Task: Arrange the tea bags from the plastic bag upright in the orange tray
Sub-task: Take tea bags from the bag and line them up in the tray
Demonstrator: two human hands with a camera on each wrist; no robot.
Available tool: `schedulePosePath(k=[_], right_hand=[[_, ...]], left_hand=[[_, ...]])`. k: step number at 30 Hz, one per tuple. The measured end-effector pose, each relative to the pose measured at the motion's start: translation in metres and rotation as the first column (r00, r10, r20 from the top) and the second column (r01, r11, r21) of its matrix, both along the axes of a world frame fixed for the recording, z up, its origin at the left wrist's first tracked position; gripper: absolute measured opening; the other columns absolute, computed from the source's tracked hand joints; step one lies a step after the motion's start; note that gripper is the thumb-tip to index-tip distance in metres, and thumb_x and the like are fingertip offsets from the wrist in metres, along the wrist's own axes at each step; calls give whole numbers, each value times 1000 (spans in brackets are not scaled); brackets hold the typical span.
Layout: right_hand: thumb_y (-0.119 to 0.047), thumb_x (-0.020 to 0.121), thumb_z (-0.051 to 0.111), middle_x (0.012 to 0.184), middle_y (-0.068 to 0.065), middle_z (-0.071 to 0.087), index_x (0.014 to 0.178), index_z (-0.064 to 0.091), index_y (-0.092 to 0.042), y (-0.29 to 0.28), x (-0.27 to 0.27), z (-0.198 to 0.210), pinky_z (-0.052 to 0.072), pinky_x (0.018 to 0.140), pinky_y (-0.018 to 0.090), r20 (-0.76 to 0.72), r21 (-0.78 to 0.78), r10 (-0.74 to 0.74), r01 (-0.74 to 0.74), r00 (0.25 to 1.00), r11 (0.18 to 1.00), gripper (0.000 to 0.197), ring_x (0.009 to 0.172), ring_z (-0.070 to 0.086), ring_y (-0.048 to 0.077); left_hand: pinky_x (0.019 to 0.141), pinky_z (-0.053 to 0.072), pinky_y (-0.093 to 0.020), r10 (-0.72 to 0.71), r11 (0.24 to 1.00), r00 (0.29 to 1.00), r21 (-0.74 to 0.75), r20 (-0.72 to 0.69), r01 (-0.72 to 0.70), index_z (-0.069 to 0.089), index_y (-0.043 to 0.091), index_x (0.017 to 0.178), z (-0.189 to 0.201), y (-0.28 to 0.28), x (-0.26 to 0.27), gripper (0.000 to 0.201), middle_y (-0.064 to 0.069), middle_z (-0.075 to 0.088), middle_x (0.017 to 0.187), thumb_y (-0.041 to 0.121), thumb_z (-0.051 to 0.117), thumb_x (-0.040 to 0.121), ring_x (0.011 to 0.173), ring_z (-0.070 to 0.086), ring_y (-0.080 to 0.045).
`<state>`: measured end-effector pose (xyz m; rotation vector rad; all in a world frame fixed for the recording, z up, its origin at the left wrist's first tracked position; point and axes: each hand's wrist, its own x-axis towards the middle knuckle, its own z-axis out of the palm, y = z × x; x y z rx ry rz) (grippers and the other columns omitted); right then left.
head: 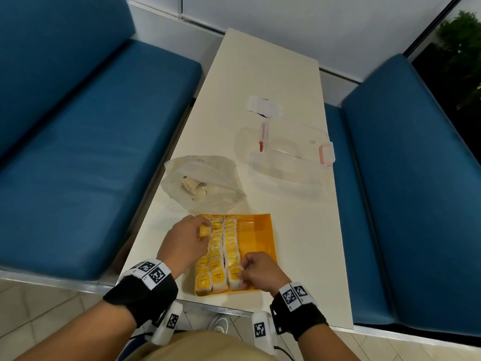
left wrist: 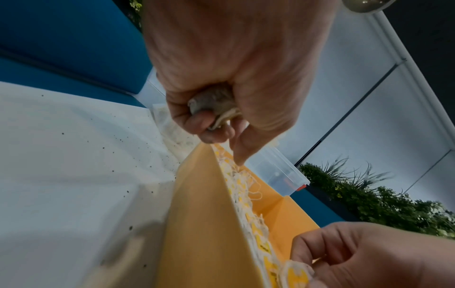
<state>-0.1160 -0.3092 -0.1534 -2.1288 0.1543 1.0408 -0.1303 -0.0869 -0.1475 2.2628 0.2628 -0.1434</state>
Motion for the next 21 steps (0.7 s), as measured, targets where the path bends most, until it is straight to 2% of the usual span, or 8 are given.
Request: schedulePosePath(k=[2, 5, 7, 11, 17, 21], right_hand=[[-2, 83, 69, 60, 0, 63, 78, 56, -17, 2, 0, -3, 43, 45, 18, 4, -20, 20, -20, 1000, 1000, 21, 55, 68, 14], [-3, 84, 69, 66, 3, 65, 80, 55, -17, 4, 0, -6, 49, 50, 24, 3, -28, 27, -27, 1000, 999, 20, 61, 70, 18], [-2, 85, 68, 67, 6, 65, 83, 54, -14, 5, -1, -7, 51, 51, 26, -1, -15, 17, -17, 1000, 1000, 19, 63, 71, 22], [0, 86, 66, 62, 7, 65, 84, 53, -13, 6, -1, -9, 54, 53, 28, -2, -12, -24, 24, 1000, 1000, 18, 63, 73, 24], [2, 84, 63, 64, 11, 67, 84, 53, -12, 9, -1, -8, 59, 59, 35, 4, -16, -88, 88, 996, 996, 17, 66, 74, 32], [0, 80, 62, 74, 10, 66, 81, 54, -14, 13, -3, -6, 60, 67, 42, 46, -48, -93, 95, 995, 994, 16, 62, 74, 27]], left_hand=[[76, 53, -34, 35, 999, 999, 2, -34, -35, 56, 28, 128, -1, 1, 0, 43, 8, 52, 84, 21, 72, 88, 80, 58, -17], [70, 55, -34, 30, 998, 990, -43, -137, -36, 39, 30, 139, -3, 4, -2, 59, 5, 59, 78, 19, 70, 89, 74, 64, -18], [65, 55, -31, 17, 994, 987, -103, -161, -34, 35, 32, 141, -4, 4, -4, 63, 0, 63, 75, 15, 68, 90, 69, 65, -16], [55, 44, -16, 8, 988, 987, -149, -161, -33, 34, 33, 143, -1, 5, -7, 64, -2, 63, 73, 12, 66, 92, 66, 64, -11], [59, 47, -18, -1, 985, 988, -172, -156, -26, 35, 33, 143, -4, 6, -7, 64, -5, 64, 74, 11, 67, 92, 69, 65, -14], [60, 49, -22, 4, 982, 988, -185, -157, -33, 35, 34, 142, -6, 6, -7, 64, -8, 65, 75, 11, 68, 92, 69, 66, -17]])
